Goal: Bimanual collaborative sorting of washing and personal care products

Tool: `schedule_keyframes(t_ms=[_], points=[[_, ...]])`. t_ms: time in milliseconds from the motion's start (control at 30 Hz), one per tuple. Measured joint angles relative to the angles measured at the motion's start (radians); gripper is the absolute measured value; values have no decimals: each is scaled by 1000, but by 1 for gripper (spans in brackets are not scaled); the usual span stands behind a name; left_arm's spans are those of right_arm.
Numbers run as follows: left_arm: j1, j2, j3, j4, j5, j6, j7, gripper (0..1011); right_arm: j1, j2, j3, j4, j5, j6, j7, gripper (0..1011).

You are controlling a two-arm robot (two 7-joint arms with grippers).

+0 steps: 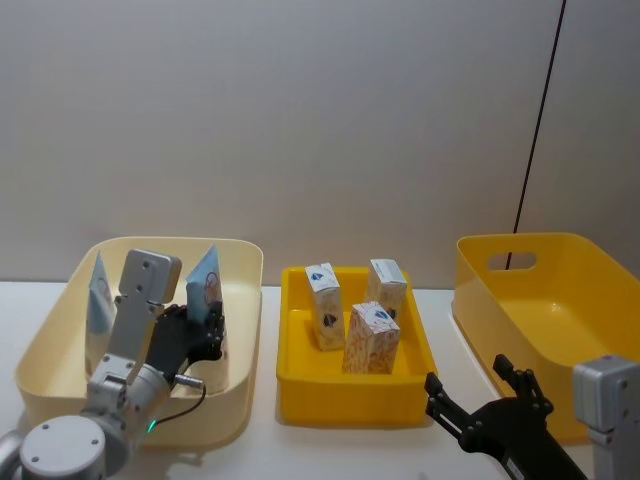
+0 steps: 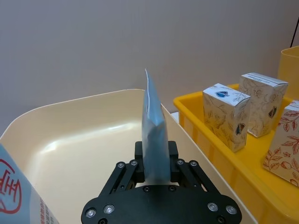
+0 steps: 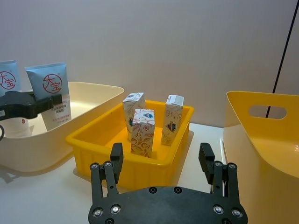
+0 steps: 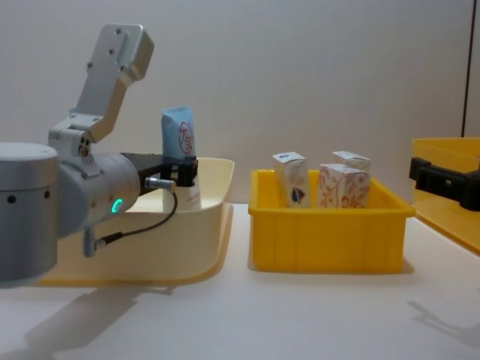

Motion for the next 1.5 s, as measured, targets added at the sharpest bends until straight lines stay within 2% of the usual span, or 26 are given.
schedule_keyframes(t_ms=[300,633,1067,1300,1500], points=[[19,30,-10,-47,2,-35,-33,257,0,0,0,0,0,0,0,1007],[34,79,-26,-123,-24,-79,-130,257,0,0,0,0,0,0,0,1007],[28,116,-42,-204,-118,-108,-297,257,0,0,0,0,0,0,0,1007],[12,119,-38,-221,-176,-108,-380,257,0,0,0,0,0,0,0,1007],[-8,108,-20,-220,-224,-99,-446,257,0,0,0,0,0,0,0,1007]])
